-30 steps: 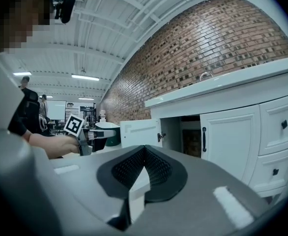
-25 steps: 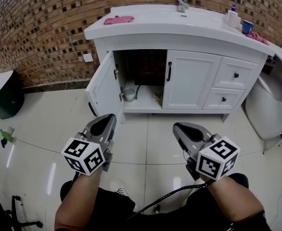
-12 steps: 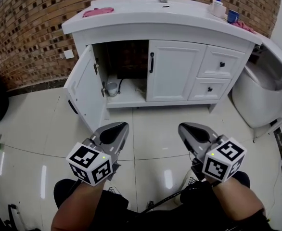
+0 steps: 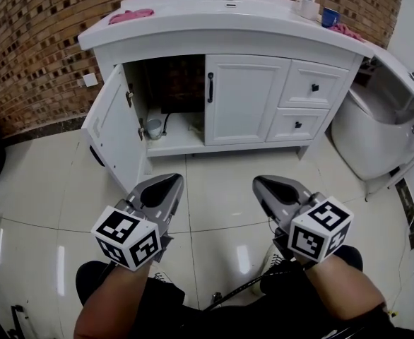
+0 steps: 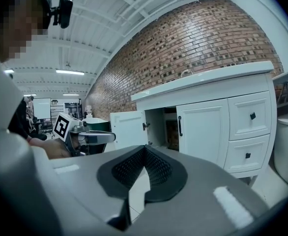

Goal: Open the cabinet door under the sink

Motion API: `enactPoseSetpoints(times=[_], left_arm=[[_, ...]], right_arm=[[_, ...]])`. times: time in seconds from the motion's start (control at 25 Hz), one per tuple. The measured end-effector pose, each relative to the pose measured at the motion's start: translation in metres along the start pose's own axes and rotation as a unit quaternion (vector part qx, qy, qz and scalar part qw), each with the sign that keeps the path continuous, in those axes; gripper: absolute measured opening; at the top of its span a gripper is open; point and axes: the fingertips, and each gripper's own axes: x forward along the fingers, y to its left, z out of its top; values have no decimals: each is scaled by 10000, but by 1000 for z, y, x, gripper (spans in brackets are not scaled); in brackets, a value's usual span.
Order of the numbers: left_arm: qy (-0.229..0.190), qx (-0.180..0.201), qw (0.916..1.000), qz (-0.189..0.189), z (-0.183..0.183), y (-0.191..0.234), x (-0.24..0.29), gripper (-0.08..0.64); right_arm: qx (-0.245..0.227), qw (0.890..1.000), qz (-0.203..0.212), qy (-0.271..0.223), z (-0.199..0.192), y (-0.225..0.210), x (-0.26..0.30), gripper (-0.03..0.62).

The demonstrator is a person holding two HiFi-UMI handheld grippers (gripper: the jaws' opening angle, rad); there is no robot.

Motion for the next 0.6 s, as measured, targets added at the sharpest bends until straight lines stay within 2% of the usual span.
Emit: enactPoseSetpoints(times=[0.6], left_arm=[[-43, -36, 10000, 44, 0, 2, -8, 5]], right_arm=[[-150, 9998, 79, 45, 3, 7, 5, 6]])
